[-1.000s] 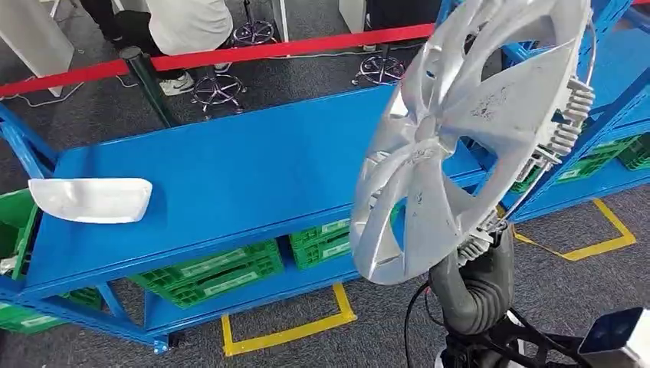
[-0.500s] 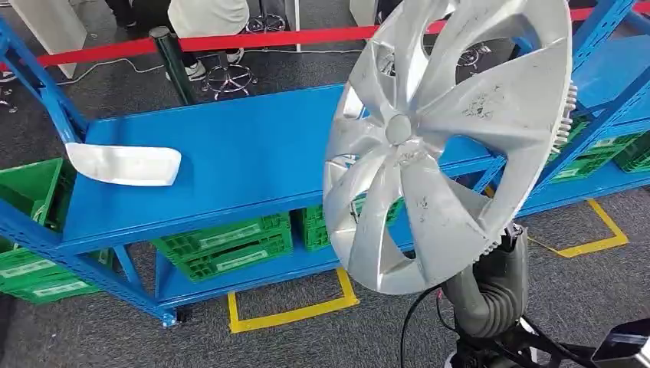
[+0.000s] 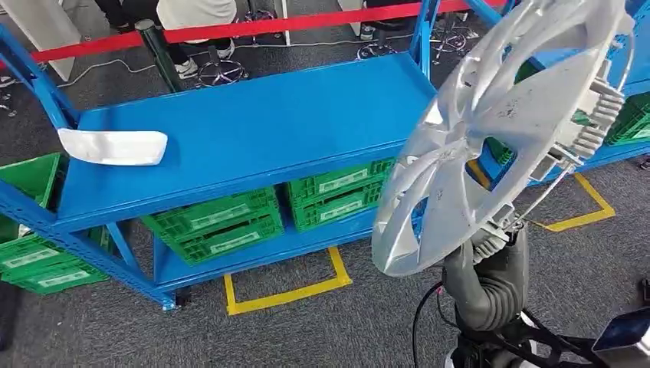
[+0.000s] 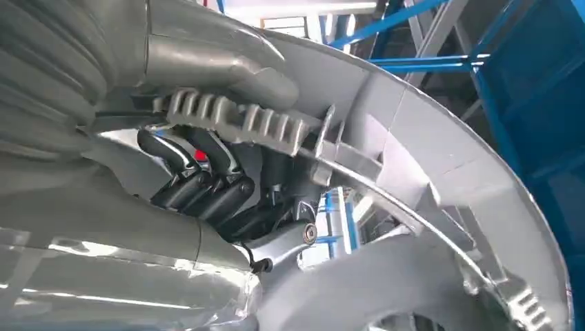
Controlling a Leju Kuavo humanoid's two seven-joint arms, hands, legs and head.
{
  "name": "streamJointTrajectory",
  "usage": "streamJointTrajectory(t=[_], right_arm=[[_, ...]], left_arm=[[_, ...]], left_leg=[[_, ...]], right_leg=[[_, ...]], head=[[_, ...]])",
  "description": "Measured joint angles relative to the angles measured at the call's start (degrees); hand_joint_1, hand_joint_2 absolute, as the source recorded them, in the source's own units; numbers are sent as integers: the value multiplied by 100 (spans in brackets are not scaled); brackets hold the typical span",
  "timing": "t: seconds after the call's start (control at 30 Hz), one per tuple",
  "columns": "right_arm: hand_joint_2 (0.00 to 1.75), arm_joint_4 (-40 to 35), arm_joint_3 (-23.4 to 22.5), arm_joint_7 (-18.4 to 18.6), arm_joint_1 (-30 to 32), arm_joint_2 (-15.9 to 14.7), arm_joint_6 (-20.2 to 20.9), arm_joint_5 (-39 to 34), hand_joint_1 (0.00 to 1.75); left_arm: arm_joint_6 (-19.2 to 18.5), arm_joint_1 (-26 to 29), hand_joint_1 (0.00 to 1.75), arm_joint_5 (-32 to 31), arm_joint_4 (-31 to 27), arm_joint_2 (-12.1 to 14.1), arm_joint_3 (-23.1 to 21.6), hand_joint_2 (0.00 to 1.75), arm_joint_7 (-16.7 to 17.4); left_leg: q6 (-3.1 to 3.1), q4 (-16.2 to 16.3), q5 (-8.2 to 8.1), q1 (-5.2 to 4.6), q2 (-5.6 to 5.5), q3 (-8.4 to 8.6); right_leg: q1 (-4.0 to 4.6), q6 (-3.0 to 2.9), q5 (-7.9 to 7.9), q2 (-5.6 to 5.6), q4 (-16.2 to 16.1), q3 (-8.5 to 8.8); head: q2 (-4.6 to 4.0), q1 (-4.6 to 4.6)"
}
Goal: Take the parts from the cabinet and place them on the table.
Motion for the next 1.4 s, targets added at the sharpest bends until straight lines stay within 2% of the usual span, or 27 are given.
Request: streamJointTrajectory(t=[0.03,0.1,0.17,0.23,0.3,0.37,0.4,0.43,0.47,0.53,0.6,0.63,0.73,0.77,0.8,0.87,0.9,0.93,0.97,1.03,1.07,1.13,1.17,1.23,1.27,1.33,1.4], right_arm=[[175,0,-13,-2,0,0,0,0,175],[175,-7,-20,-15,3,0,0,0,175],[175,-7,-22,-31,-2,0,0,0,175],[175,-7,-22,-33,1,0,0,2,175],[175,-4,-22,-33,1,2,0,15,175],[175,-2,-20,-33,-7,2,2,22,175],[175,0,-18,-33,-8,2,2,31,175],[175,4,-15,-33,-9,2,2,37,175],[175,4,-11,-33,-9,2,2,37,175],[175,4,-9,-31,-26,0,2,42,175],[175,-2,-9,-31,-72,2,2,57,175],[175,-4,-9,-31,-107,0,2,61,175],[175,2,-9,-31,-99,2,0,63,175],[175,0,-9,-31,-121,2,2,63,175],[175,2,-11,-31,-121,2,2,61,175],[175,2,-11,-15,-125,0,2,59,175],[175,2,-11,-2,-128,0,2,55,175],[175,4,-11,17,-128,0,2,50,175],[175,4,-11,24,-130,0,2,48,175],[175,4,-13,26,-147,0,2,33,175],[175,4,-13,28,-149,0,2,33,175],[175,0,-15,31,-162,2,0,35,175],[175,0,-15,31,-157,2,-2,59,175],[175,0,-13,48,-157,4,-46,142,175],[175,0,-13,59,-157,4,-74,212,175],[175,0,-13,79,-153,2,-98,293,175],[175,0,-13,85,-152,2,-116,328,175]], left_arm=[[2,-6,0,0,0,0,0,175,0],[2,-34,0,0,0,2,2,175,-2],[2,-44,0,-7,2,2,0,175,15],[0,-30,0,-9,2,-11,2,175,64],[-2,-38,0,-11,2,-4,4,175,85],[-5,-39,0,-22,0,2,4,175,85],[-5,-36,0,-28,0,7,4,175,85],[-5,-34,0,-35,0,9,4,175,85],[-7,-34,0,-39,0,9,4,175,85],[-9,-35,0,-59,2,7,4,175,81],[-11,-38,0,-68,0,-4,7,175,68],[-11,-39,0,-77,0,-2,7,175,55],[-11,-18,0,-90,0,18,7,175,50],[-11,-20,0,-96,0,31,7,175,48],[-11,-20,0,-98,0,28,7,175,42],[-11,-22,0,-112,7,17,7,175,33],[-11,-24,0,-111,9,20,7,175,31],[-11,-22,0,-111,9,20,7,175,28],[-11,-22,0,-111,9,22,7,175,28],[-9,-24,0,-114,9,26,9,175,31],[0,-29,0,-116,9,28,9,175,35],[2,-46,0,-127,9,31,17,175,48],[2,-56,0,-133,11,33,26,175,50],[2,-55,0,-140,13,33,37,175,59],[2,-34,0,-146,13,31,41,175,79],[2,-33,0,-157,15,28,61,175,87],[4,-33,0,-173,15,39,94,175,85]], left_leg=[[17,-468,99,-1,-3,350],[85,-1421,-171,-19,-23,994],[165,-1459,-202,-48,-45,944],[291,-1491,-65,-24,-22,849],[377,-1480,70,-26,-8,690],[394,-1471,229,-46,-11,502],[399,-1460,300,-60,-10,405],[397,-1447,372,-74,-9,294],[394,-1429,436,-92,-5,189],[385,-1397,548,-125,-3,21],[346,-1366,639,-166,3,-51],[315,-1357,706,-164,29,-86],[236,-1368,867,-172,68,-192],[205,-1284,680,-147,48,-246],[177,-1048,330,-127,22,-347],[119,-190,-410,-78,-7,-556],[95,229,-603,-66,-11,-640],[73,547,-591,-53,-10,-648],[60,599,-398,-43,-8,-560],[62,119,97,-21,-5,-88],[76,-328,189,-11,-4,260],[130,-1397,-182,-27,27,983],[153,-1495,-281,-33,56,1008],[213,-1474,-242,-58,22,965],[288,-1524,-153,-24,2,950],[352,-1513,-64,-24,-26,864],[369,-1502,25,-36,-81,760]], right_leg=[[-4,23,32,5,57,-85],[21,79,79,12,171,-181],[6,154,181,-4,161,-206],[-17,227,227,24,160,-252],[-27,278,-394,37,539,-414],[-27,312,-1072,38,1423,-567],[-27,313,-1158,37,1748,-583],[-23,299,-1054,38,1918,-537],[-18,275,-840,38,1861,-407],[-1,186,-454,41,1193,128],[89,66,-558,54,21,1004],[74,43,-662,53,-275,1116],[85,-10,-538,49,-286,963],[54,-52,-474,7,-294,893],[51,-103,-417,12,-290,802],[57,-109,-285,3,-261,621],[58,-104,-224,-3,-234,531],[56,-94,-150,-7,-189,398],[51,-81,-104,-13,-140,280],[45,-51,-51,-14,-23,51],[45,-18,-23,-11,39,-38],[78,26,-1,-26,184,-134],[79,69,47,-49,207,-161],[49,128,113,-90,184,-162],[37,175,110,-91,198,-192],[15,242,-365,3,715,-379],[-2,282,-867,16,1619,-683]], head=[[0,-9],[0,-25],[0,-9],[0,-24],[0,9],[0,52],[0,76],[0,103],[0,133],[0,186],[0,207],[0,208],[0,203],[0,184],[0,140],[-2,59],[0,44],[0,26],[0,13],[0,0],[0,-9],[0,-20],[0,-20],[0,-13],[0,-17],[0,20],[0,68]])
